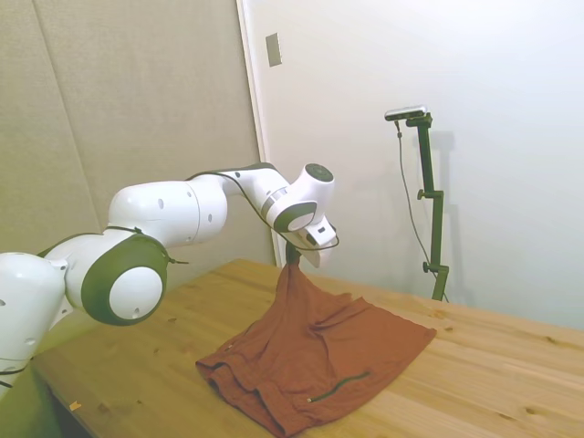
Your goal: Unfold the shorts
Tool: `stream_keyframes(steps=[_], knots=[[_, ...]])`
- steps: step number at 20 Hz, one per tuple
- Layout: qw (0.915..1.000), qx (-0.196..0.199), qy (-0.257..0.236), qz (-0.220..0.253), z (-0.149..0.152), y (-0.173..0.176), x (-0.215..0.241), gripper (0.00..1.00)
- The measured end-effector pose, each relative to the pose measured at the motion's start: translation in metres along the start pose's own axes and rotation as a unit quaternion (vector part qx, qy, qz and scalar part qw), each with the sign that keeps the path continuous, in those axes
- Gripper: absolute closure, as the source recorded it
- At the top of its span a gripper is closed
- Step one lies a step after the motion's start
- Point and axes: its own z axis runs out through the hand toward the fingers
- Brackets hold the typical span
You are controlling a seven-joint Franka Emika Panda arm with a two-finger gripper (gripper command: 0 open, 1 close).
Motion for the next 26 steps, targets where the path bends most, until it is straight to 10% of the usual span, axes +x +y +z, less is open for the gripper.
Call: stream_keyframes(steps=[9, 18, 26], knots=[[0.9971, -0.039, 0.057, -0.033, -0.051, -0.002, -0.019, 0.0], [0.9618, -0.177, 0.194, -0.076, -0.05, 0.068, -0.032, 0.0], [0.9652, -0.169, 0.174, -0.097, -0.072, 0.115, -0.121, 0.0]])
